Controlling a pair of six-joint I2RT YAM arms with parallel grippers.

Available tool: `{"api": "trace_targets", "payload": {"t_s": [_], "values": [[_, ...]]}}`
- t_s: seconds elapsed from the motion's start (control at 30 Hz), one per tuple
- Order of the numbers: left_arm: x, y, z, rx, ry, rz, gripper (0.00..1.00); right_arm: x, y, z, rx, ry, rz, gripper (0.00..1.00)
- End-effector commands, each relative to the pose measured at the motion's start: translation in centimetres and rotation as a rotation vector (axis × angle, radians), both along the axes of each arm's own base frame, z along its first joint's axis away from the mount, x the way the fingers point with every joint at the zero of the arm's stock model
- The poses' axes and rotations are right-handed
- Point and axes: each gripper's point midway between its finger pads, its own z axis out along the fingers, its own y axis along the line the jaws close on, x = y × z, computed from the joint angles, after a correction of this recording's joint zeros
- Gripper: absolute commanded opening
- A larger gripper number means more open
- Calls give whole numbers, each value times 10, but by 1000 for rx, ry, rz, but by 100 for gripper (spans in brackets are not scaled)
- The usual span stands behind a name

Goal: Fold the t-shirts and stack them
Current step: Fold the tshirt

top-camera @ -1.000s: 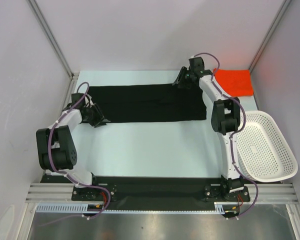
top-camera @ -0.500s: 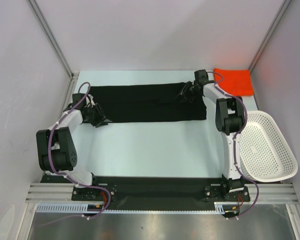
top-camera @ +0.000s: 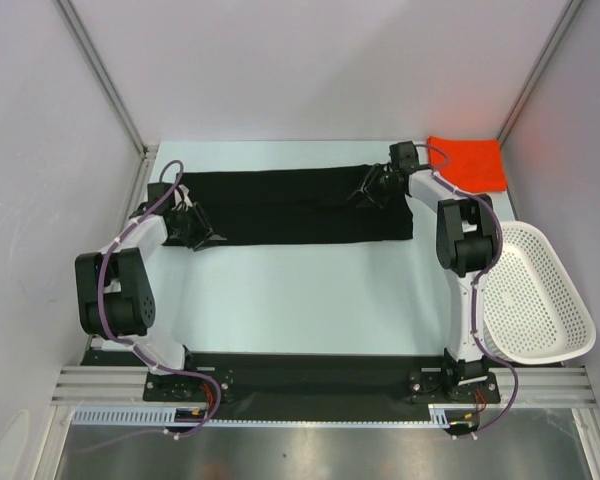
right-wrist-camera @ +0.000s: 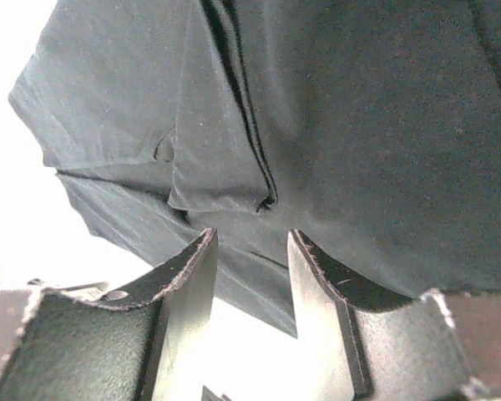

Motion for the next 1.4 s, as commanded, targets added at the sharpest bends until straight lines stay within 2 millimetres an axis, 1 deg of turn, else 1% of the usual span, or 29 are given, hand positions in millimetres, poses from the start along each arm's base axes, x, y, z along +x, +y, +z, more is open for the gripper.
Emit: {"api": "trace_targets", "payload": {"t_s": [0.0,0.03,0.07,0.13,0.17,0.27,0.37,0.4,0.57,0.63,0.7,0.83,0.87,1.07,1.23,1.37], "values": [[9,-6,11,-18,-41,-26,39,5,9,19,73,-36,-10,45],[8,-7,11,-19,-42,-26,39,8,11,20,91,-45,-16,45],[8,-7,11,-17,-40,-30,39,8,14,15,122,-16,-25,44],[7,-6,12,-15,-40,-31,39,14,14,15,154,-27,-35,43],[8,-6,13,-12,-42,-32,39,15,15,11,166,-18,-39,42],[7,-5,14,-4,-45,-37,39,16,18,9,199,-4,-45,40],[5,-4,12,0,-37,-32,39,14,17,-1,201,27,-54,37],[5,-5,14,-1,-42,-33,39,10,17,-3,198,34,-55,37],[7,-3,22,11,-75,-28,42,5,6,-4,163,31,-54,37],[9,-2,26,14,-87,-24,43,0,5,-5,158,38,-53,38],[12,-2,29,14,-94,-22,43,0,3,-7,161,40,-57,38],[16,-3,34,6,-102,-21,43,6,7,-17,179,52,-61,38],[16,-3,34,6,-101,-21,43,10,8,-13,181,40,-59,38],[14,-3,32,10,-93,-22,43,24,10,-11,201,21,-70,37],[14,-3,30,3,-89,-21,43,27,14,-11,220,25,-72,34],[16,-5,30,-2,-91,-23,43,28,16,-14,231,35,-73,27]]}}
